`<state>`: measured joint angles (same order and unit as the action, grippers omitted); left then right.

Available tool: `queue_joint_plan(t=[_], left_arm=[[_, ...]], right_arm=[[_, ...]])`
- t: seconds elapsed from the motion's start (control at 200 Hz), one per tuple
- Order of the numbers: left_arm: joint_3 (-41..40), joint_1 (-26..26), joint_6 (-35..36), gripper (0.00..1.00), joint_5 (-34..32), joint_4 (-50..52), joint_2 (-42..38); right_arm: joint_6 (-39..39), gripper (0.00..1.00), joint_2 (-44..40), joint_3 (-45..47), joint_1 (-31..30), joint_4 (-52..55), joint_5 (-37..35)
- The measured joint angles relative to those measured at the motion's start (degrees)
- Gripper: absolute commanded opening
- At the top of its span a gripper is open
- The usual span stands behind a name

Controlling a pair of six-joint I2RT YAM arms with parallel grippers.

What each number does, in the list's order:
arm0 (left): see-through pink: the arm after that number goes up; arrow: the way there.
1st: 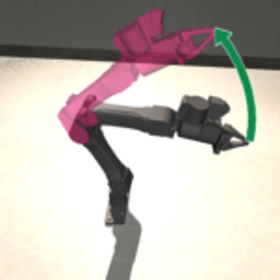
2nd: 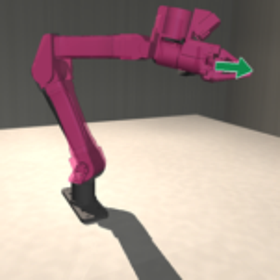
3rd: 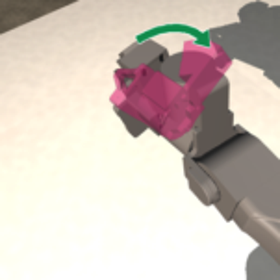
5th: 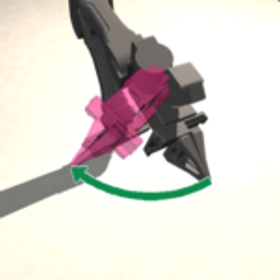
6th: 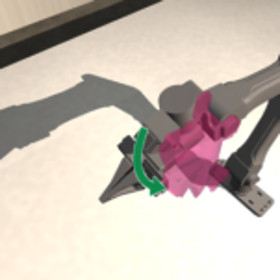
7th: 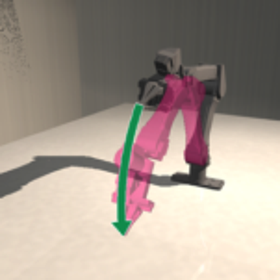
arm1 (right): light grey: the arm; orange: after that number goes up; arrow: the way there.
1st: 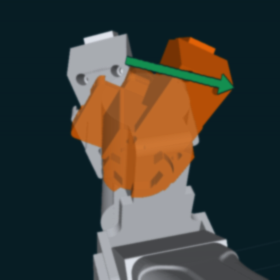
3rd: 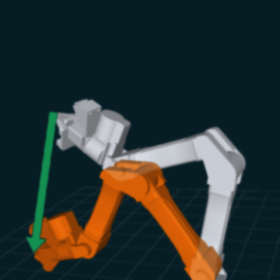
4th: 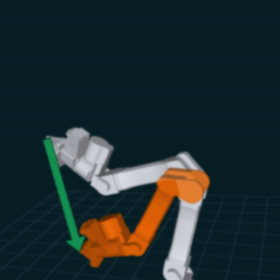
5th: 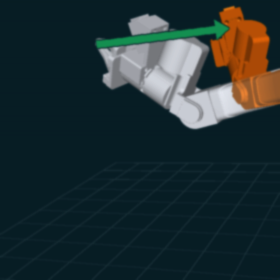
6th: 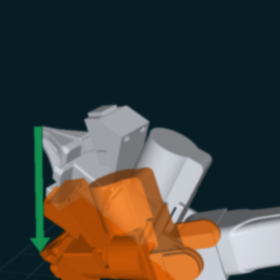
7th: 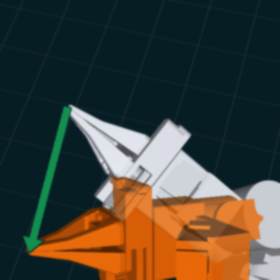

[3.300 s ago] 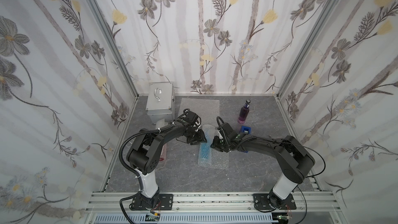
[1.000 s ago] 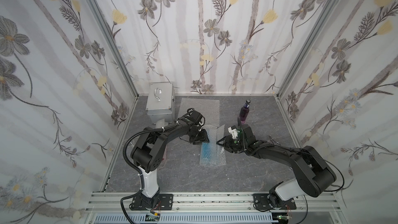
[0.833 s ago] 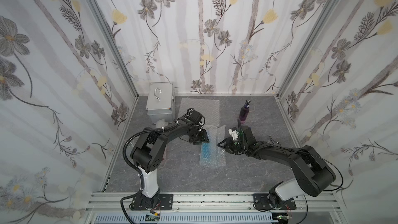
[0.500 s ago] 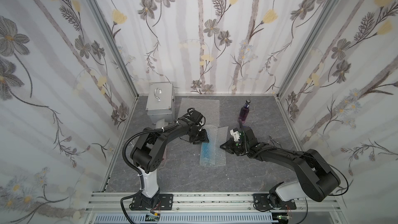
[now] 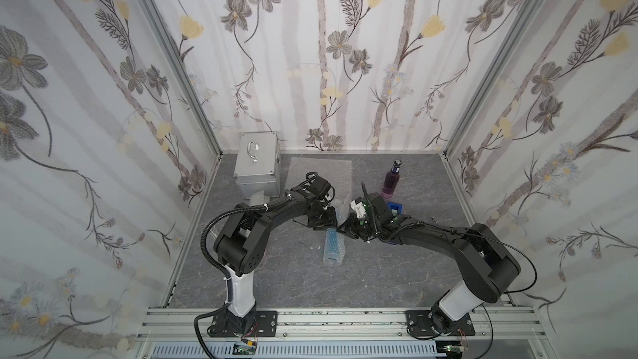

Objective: Wrap wine bottles in bubble wrap
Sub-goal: Wrap the wine bottle in bubble wrap.

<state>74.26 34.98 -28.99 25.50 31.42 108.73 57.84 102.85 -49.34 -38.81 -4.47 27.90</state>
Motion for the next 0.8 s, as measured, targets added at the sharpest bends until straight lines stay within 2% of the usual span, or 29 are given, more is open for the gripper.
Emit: queue_joint_plan(t=[0.315,0.65,0.799], left_arm=[[-0.46,-0.17,-0.90,0.43,-0.24,-0.33,-0.79],[-0.39,-1.49,-1.09,0.58,-2.16,1.79,-2.99],[-0.35,-2.54,-0.74,0.61,-1.66,2.34,-4.98]], right_arm=[[0.66,0.05,4.48,-3.21,-1.70,1.42,0.11],[1.01,0.13,6.32,-3.34,-2.08,-2.34,0.94],[0.98,0.15,6.86,-3.28,-2.21,-4.11,1.07]])
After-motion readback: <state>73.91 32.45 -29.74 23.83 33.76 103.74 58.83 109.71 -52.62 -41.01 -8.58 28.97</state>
